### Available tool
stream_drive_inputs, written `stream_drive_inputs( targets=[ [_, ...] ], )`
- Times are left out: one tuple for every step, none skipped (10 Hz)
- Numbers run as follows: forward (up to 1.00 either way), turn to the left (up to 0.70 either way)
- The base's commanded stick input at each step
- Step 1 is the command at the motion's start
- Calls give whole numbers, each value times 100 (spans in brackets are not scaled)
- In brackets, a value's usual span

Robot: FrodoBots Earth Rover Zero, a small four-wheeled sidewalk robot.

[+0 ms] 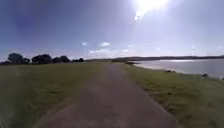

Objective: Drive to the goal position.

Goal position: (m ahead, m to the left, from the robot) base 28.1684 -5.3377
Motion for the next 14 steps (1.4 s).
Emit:
stream_drive_inputs(
  targets=[
    [70,0],
    [70,0],
    [70,0],
    [70,0],
    [70,0],
    [70,0],
    [70,0],
    [70,0],
    [70,0],
    [70,0],
    [70,0],
    [70,0],
    [70,0],
    [70,0]
  ],
)
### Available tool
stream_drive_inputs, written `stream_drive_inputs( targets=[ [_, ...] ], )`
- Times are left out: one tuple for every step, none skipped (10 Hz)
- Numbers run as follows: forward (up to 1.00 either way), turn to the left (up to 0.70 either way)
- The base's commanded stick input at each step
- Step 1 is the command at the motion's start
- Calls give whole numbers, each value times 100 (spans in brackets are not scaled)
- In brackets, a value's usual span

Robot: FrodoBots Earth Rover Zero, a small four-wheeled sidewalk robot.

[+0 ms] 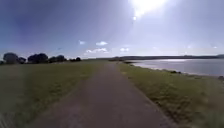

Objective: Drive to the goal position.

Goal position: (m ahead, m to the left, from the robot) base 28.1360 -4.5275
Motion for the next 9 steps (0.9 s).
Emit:
stream_drive_inputs(
  targets=[
    [70,0],
    [70,0],
    [70,0],
    [70,0],
    [70,0],
    [70,0],
    [70,0],
    [70,0],
    [70,0]
  ],
)
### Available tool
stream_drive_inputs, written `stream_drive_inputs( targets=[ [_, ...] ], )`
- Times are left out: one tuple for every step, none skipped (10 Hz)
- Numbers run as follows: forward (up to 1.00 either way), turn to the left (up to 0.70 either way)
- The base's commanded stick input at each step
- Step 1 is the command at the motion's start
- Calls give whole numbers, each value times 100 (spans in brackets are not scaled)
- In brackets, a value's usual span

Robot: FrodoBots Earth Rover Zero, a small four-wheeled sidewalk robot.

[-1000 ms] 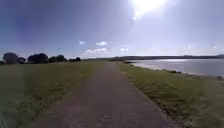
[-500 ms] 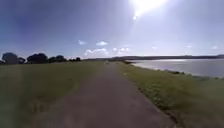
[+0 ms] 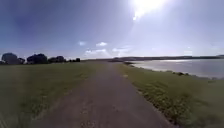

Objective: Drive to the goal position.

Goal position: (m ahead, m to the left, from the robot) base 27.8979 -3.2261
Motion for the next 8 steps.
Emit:
stream_drive_inputs(
  targets=[
    [70,0],
    [70,0],
    [70,0],
    [70,0],
    [70,0],
    [70,0],
    [70,0],
    [70,0]
  ],
)
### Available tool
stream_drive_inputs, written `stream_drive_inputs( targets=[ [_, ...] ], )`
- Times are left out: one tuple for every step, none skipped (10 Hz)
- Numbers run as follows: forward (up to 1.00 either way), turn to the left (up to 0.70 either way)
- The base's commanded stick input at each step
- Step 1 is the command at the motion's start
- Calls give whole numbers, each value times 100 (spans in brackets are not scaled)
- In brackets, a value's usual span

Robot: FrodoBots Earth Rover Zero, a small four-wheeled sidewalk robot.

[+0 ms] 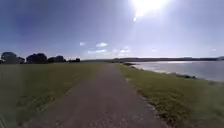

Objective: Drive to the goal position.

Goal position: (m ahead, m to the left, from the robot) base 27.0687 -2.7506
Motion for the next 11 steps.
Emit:
stream_drive_inputs(
  targets=[
    [70,0],
    [70,0],
    [70,0],
    [70,0],
    [70,0],
    [70,0],
    [70,0],
    [70,0],
    [70,0],
    [70,0],
    [70,0]
  ],
)
